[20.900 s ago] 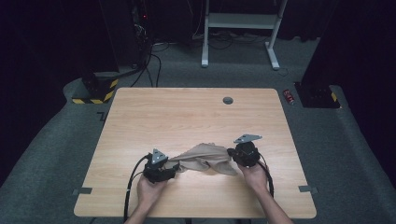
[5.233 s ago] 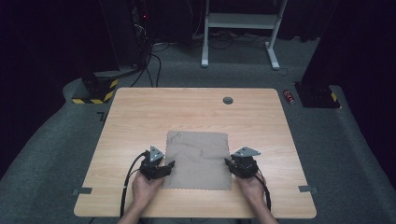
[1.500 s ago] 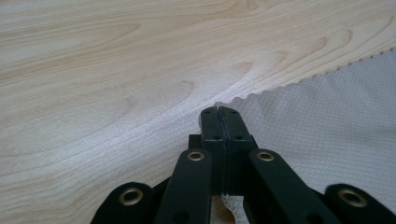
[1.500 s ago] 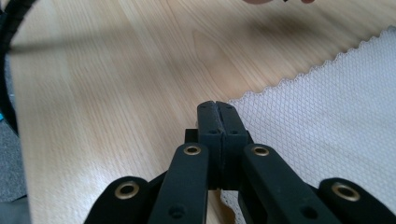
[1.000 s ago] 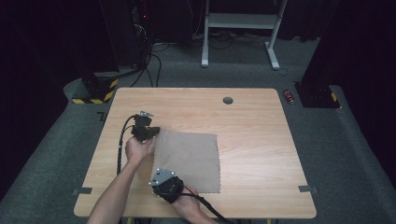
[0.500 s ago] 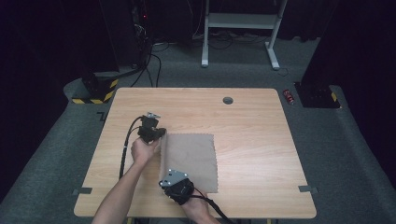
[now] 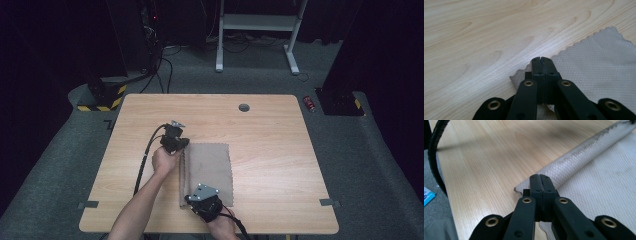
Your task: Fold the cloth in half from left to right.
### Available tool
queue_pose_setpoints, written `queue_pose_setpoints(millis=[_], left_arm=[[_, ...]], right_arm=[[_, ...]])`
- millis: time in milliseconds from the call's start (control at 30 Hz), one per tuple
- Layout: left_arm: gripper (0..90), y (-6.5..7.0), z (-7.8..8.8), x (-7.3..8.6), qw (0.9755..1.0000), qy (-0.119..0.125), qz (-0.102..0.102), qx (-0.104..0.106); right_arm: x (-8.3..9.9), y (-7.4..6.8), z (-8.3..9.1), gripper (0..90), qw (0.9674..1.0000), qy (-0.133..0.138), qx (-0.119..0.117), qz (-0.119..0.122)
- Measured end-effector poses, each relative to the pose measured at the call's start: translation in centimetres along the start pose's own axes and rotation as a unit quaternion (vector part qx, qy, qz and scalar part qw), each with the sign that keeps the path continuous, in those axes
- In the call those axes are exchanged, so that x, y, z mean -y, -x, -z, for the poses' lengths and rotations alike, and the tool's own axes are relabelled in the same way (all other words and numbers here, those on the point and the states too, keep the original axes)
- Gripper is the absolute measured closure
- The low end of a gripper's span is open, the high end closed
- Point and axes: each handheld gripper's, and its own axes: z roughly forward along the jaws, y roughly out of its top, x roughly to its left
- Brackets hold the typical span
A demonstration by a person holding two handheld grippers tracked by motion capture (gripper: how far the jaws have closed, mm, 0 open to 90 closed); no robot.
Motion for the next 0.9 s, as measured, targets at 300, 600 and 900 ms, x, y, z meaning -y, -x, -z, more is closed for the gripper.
queue_pose_setpoints(millis=[300,600,900], left_arm=[[89.8,1.6,-0.9,-0.8,0.9999,0.000,-0.003,0.014],[89.8,3.6,-1.8,-2.0,0.9992,0.005,-0.020,0.035],[89.8,5.5,-2.9,-2.8,0.9984,0.006,-0.027,0.050]], right_arm=[[1.4,0.8,1.4,90.0,0.9998,0.005,0.014,-0.014],[3.3,1.9,3.2,90.0,0.9986,0.007,0.035,-0.038],[4.5,2.7,5.0,90.0,0.9971,0.012,0.054,-0.053]])
